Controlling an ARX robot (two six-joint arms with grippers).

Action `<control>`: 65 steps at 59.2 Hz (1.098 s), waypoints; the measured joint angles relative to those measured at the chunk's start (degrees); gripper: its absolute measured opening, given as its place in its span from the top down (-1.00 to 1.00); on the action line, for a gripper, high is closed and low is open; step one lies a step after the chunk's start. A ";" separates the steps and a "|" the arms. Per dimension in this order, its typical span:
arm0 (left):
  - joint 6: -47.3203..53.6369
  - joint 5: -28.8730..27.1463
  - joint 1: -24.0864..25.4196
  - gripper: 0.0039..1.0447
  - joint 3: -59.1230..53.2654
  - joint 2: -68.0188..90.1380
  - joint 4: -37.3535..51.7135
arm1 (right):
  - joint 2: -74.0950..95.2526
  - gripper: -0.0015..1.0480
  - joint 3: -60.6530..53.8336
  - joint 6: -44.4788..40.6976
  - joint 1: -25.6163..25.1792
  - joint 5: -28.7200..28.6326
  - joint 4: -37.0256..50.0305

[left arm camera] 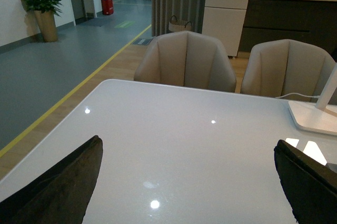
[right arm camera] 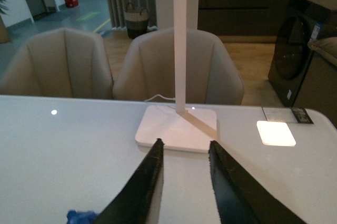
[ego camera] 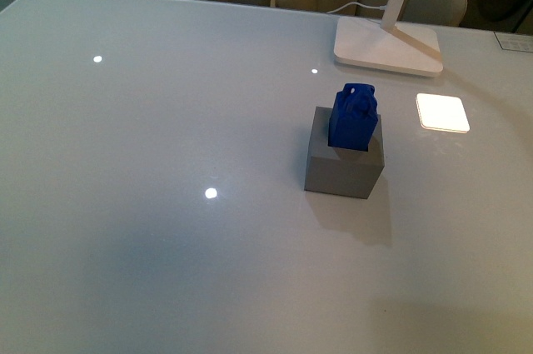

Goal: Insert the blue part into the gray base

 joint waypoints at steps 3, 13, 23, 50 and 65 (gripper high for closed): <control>0.00 0.00 0.00 -0.86 0.00 0.00 0.00 | -1.92 0.92 -1.95 -0.26 -0.66 -0.77 -0.33; 0.00 0.00 0.00 -0.86 0.00 0.00 0.00 | -7.02 0.96 -7.65 -0.68 -2.78 -2.73 1.49; 0.00 0.00 0.00 -0.86 0.00 0.00 0.00 | -13.29 0.96 -11.98 -0.66 -4.35 -4.33 -1.99; 0.00 0.00 0.00 -0.86 0.00 0.00 0.00 | -37.62 0.96 -16.72 -0.68 -9.14 -8.94 -20.76; 0.00 0.00 0.00 -0.86 0.00 0.00 0.00 | -49.33 0.96 -16.79 -0.68 -9.14 -8.94 -31.39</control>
